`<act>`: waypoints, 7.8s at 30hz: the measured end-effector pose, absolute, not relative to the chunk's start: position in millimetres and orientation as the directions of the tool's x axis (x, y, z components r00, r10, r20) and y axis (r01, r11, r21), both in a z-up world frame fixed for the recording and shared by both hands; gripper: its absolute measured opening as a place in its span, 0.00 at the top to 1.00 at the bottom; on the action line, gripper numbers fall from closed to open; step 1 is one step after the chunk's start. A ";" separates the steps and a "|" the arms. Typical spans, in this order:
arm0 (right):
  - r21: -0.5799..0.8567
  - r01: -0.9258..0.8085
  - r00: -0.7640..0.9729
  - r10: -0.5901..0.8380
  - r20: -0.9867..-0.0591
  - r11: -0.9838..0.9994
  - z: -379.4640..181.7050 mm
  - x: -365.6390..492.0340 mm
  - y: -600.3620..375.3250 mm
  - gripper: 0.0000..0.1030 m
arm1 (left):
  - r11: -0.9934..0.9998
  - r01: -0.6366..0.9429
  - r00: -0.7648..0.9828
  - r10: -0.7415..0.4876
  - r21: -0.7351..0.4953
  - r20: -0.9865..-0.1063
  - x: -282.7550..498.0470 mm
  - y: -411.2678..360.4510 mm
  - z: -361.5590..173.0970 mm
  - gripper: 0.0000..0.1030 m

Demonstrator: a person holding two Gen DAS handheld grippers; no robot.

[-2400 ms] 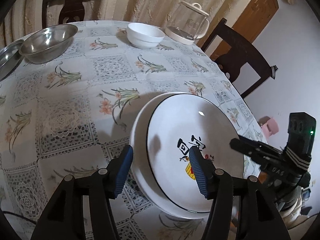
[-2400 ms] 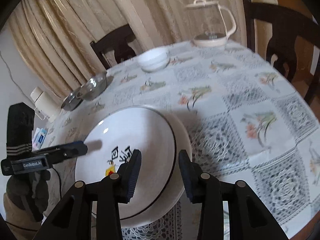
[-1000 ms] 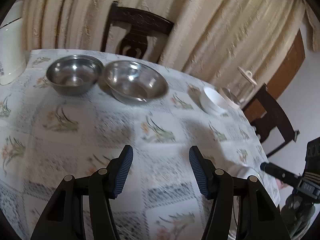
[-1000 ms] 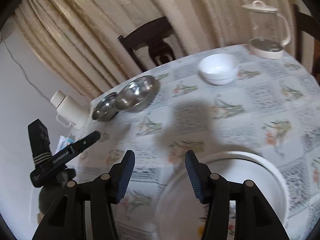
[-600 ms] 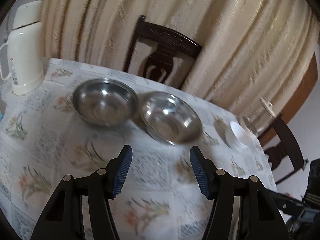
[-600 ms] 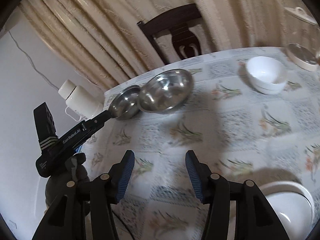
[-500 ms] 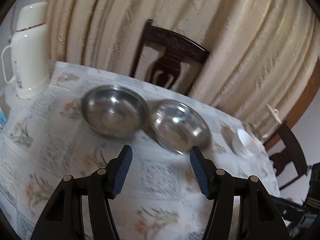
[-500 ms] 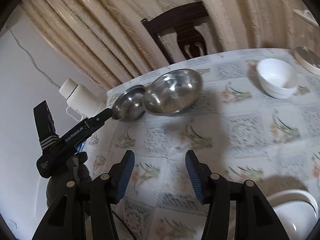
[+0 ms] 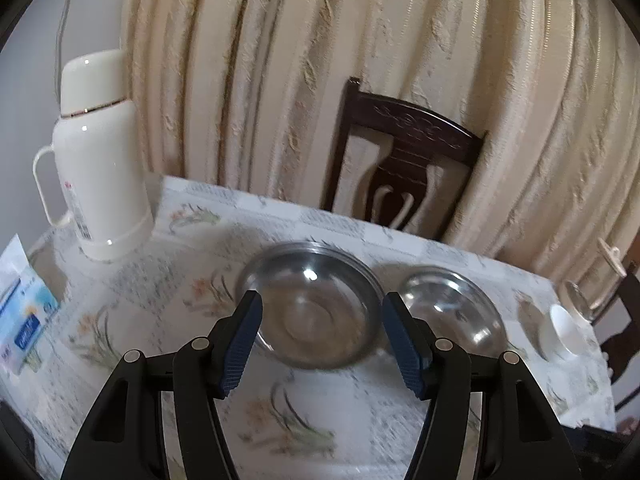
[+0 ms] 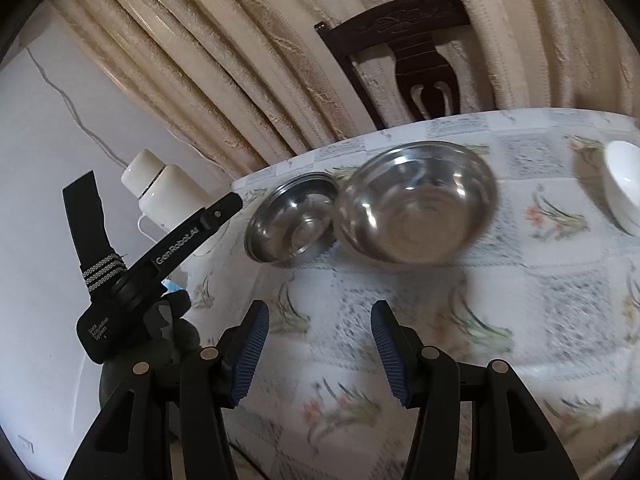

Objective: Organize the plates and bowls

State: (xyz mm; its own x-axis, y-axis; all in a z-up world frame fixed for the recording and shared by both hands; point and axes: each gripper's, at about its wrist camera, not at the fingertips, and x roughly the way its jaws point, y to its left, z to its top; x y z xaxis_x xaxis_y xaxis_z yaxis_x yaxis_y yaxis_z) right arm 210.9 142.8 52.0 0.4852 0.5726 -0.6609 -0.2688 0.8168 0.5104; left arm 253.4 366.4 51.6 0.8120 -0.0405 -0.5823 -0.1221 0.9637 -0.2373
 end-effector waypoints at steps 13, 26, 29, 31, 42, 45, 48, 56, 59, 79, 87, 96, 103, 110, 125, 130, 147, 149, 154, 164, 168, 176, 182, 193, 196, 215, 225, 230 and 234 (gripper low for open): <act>0.512 -0.253 0.464 0.567 -0.680 0.821 25.0 263.2 201.8 0.45 | 0.945 -0.199 0.771 -0.013 -0.260 -0.636 297.3 413.6 17.9 0.37; 0.503 -0.165 0.460 0.517 -0.722 0.848 1.3 284.7 228.4 0.45 | 0.856 -0.208 0.714 -0.199 -0.474 -0.672 315.9 449.0 -22.8 0.37; 0.478 -0.142 0.457 0.485 -0.745 0.867 -5.5 290.9 235.5 0.45 | 0.852 -0.213 0.704 -0.206 -0.479 -0.679 319.3 448.5 -26.7 0.37; 0.461 -0.130 0.459 0.465 -0.757 0.878 -10.9 296.6 239.4 0.45 | 0.849 -0.222 0.697 -0.205 -0.479 -0.687 319.7 449.7 -30.0 0.37; 0.383 -0.170 0.462 0.417 -0.783 0.908 -19.4 305.9 251.8 0.45 | 0.824 -0.223 0.686 -0.246 -0.520 -0.685 324.5 451.5 -48.0 0.39; 0.356 -0.208 0.464 0.413 -0.784 0.911 -16.9 302.1 260.1 0.45 | 0.825 -0.207 0.689 -0.258 -0.526 -0.677 323.4 449.5 -46.2 0.48; 0.331 -0.243 0.480 0.409 -0.776 0.912 -12.0 296.5 264.5 0.50 | 0.833 -0.178 0.702 -0.267 -0.525 -0.661 322.0 444.4 -38.3 0.55; 0.352 -0.214 0.447 0.411 -0.794 0.911 -9.1 291.8 261.3 0.55 | 0.846 -0.173 0.728 -0.235 -0.504 -0.644 316.0 445.1 -18.1 0.57; 0.390 -0.208 0.436 0.442 -0.784 0.897 -2.6 287.7 260.0 0.55 | 0.845 -0.175 0.738 -0.227 -0.505 -0.636 313.7 448.2 -11.6 0.57; 0.352 -0.112 0.575 0.350 -0.740 0.929 64.9 270.4 188.3 0.55 | 0.815 0.024 0.777 -0.380 -0.580 -0.502 295.6 392.5 35.3 0.57; 0.340 -0.005 0.588 0.277 -0.760 0.941 52.0 275.5 141.6 0.56 | 0.847 0.126 0.734 -0.430 -0.517 -0.525 294.6 325.2 20.7 0.57; 0.334 0.040 0.577 0.251 -0.777 0.942 35.7 286.2 118.7 0.56 | 0.859 0.188 0.714 -0.452 -0.476 -0.535 294.5 301.7 12.8 0.49; 0.294 0.050 0.604 0.206 -0.770 0.954 36.1 289.8 113.4 0.56 | 0.865 0.151 0.706 -0.433 -0.478 -0.560 297.2 305.2 6.6 0.47; 0.298 0.059 0.604 0.204 -0.770 0.953 37.8 288.3 110.0 0.56 | 0.865 0.117 0.705 -0.419 -0.488 -0.573 298.3 312.3 4.8 0.45; 0.288 0.145 0.628 0.137 -0.766 0.947 43.8 278.3 86.2 0.46 | 0.862 0.053 0.698 -0.393 -0.504 -0.598 300.6 325.4 0.9 0.45; 0.304 0.228 0.612 0.107 -0.784 0.925 40.7 274.1 58.2 0.46 | 0.860 0.044 0.694 -0.393 -0.509 -0.603 300.8 326.5 0.3 0.45; 0.328 0.425 0.607 0.003 -0.795 0.844 54.6 243.5 -37.3 0.46 | 0.863 0.032 0.696 -0.381 -0.504 -0.608 298.6 325.8 3.4 0.45; 0.327 0.438 0.614 -0.012 -0.789 0.837 59.2 237.9 -49.1 0.46 | 0.866 0.034 0.701 -0.376 -0.499 -0.606 297.3 324.6 5.3 0.45; 0.339 0.476 0.619 -0.035 -0.785 0.811 63.7 223.4 -80.7 0.46 | 0.876 0.047 0.710 -0.367 -0.481 -0.600 293.4 319.8 11.6 0.45; 0.401 0.408 0.631 0.064 -0.773 0.820 51.9 234.8 -126.6 0.46 | 0.919 0.056 0.787 -0.281 -0.390 -0.549 267.0 313.4 44.5 0.45; 0.420 0.385 0.609 0.115 -0.785 0.822 37.6 249.1 -137.3 0.46 | 0.930 0.076 0.796 -0.273 -0.359 -0.539 255.8 294.5 56.2 0.45; 0.452 0.358 0.586 0.180 -0.790 0.817 20.6 260.5 -149.9 0.51 | 0.897 0.285 0.683 -0.437 -0.338 -0.585 268.8 196.3 69.9 0.45; 0.460 0.315 0.576 0.218 -0.788 0.830 14.7 265.9 -156.7 0.58 | 0.868 0.360 0.579 -0.494 -0.341 -0.648 289.0 125.1 54.5 0.46; 0.466 0.247 0.571 0.261 -0.778 0.849 9.2 278.4 -158.8 0.64 | 0.825 0.420 0.464 -0.553 -0.378 -0.692 326.3 42.9 29.7 0.58; 0.468 0.228 0.571 0.272 -0.775 0.854 8.4 280.6 -158.0 0.66 | 0.816 0.403 0.429 -0.569 -0.414 -0.702 342.3 31.1 19.9 0.66; 0.460 0.214 0.571 0.271 -0.775 0.862 9.8 280.4 -154.4 0.70 | 0.823 0.395 0.405 -0.555 -0.409 -0.726 362.8 4.8 -8.8 0.71; 0.457 0.190 0.582 0.275 -0.766 0.869 27.3 272.2 -141.4 0.70 | 0.812 0.389 0.415 -0.576 -0.435 -0.704 345.3 21.0 7.0 0.71; 0.454 0.150 0.588 0.289 -0.755 0.878 42.7 267.4 -121.3 0.70 | 0.817 0.389 0.457 -0.572 -0.425 -0.681 331.0 41.3 26.0 0.71; 0.446 0.101 0.593 0.306 -0.744 0.889 53.4 264.3 -96.8 0.70 | 0.818 0.372 0.502 -0.574 -0.438 -0.647 321.0 67.8 42.4 0.71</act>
